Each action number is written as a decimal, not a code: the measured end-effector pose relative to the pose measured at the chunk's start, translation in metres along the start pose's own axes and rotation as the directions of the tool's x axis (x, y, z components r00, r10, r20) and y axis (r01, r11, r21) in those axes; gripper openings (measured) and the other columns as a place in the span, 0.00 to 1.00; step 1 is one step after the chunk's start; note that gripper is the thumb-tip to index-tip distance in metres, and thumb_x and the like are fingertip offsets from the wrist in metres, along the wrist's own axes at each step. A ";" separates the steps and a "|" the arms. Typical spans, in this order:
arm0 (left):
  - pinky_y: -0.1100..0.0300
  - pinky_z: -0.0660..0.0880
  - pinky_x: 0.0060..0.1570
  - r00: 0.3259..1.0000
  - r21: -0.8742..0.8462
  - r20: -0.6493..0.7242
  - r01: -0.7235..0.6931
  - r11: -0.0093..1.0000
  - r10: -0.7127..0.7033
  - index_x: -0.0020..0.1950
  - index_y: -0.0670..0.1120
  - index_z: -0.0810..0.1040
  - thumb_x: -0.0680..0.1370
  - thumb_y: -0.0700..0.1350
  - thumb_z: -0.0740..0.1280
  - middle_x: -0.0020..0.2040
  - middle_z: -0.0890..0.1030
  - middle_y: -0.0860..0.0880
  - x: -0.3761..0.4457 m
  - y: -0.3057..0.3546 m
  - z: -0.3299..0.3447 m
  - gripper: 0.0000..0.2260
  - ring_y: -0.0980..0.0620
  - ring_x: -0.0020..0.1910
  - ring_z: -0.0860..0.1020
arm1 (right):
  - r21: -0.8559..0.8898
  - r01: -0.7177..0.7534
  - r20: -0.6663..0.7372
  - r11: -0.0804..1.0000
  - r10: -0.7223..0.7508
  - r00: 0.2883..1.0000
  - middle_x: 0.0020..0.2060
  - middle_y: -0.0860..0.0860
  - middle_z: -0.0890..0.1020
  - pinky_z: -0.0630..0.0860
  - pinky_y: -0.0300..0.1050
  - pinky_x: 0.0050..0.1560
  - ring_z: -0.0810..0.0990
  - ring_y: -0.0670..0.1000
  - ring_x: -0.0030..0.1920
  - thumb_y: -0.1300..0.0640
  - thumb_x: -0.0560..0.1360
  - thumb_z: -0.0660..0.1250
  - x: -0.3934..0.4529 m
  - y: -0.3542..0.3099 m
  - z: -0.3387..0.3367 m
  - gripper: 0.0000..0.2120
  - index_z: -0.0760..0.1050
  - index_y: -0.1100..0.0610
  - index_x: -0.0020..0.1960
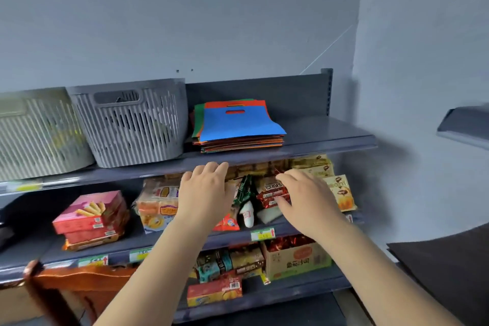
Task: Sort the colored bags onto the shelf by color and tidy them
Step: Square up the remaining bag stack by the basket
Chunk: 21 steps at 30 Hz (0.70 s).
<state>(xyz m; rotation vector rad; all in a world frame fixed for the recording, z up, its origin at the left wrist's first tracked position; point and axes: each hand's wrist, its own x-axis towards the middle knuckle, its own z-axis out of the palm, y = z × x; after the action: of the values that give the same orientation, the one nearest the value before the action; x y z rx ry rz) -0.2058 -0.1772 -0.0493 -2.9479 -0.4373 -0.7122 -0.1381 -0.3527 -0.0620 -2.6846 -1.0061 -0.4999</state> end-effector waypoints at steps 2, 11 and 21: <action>0.54 0.61 0.65 1.000 0.008 -0.006 0.028 1.000 -0.028 0.74 0.51 0.61 0.81 0.55 0.54 0.69 0.68 0.53 0.021 -0.006 0.005 0.22 0.49 0.68 0.66 | 0.020 0.036 -0.008 0.999 -0.036 0.999 0.69 0.46 0.67 0.63 0.44 0.67 0.64 0.49 0.69 0.47 0.80 0.56 0.030 0.007 0.005 0.23 0.61 0.51 0.73; 0.55 0.63 0.63 0.994 0.028 -0.029 0.107 0.994 -0.106 0.71 0.49 0.65 0.80 0.53 0.57 0.68 0.70 0.52 0.085 -0.040 0.032 0.20 0.49 0.67 0.68 | 0.044 0.168 -0.064 0.985 -0.165 0.984 0.69 0.46 0.68 0.61 0.44 0.66 0.65 0.48 0.69 0.46 0.80 0.56 0.143 0.017 0.034 0.23 0.63 0.52 0.73; 0.56 0.63 0.63 0.998 -0.002 -0.053 0.040 0.999 -0.040 0.73 0.49 0.65 0.81 0.54 0.57 0.69 0.70 0.53 0.161 -0.086 0.061 0.21 0.50 0.67 0.69 | 0.030 0.198 0.045 0.980 -0.199 0.979 0.74 0.45 0.63 0.56 0.43 0.71 0.58 0.47 0.74 0.44 0.81 0.54 0.237 0.018 0.059 0.24 0.61 0.49 0.75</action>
<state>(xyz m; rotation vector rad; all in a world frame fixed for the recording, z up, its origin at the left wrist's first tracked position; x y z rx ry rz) -0.0668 -0.0453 -0.0293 -2.9209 -0.4936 -0.7929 0.0549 -0.2067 -0.0245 -2.5989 -1.2939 -0.4572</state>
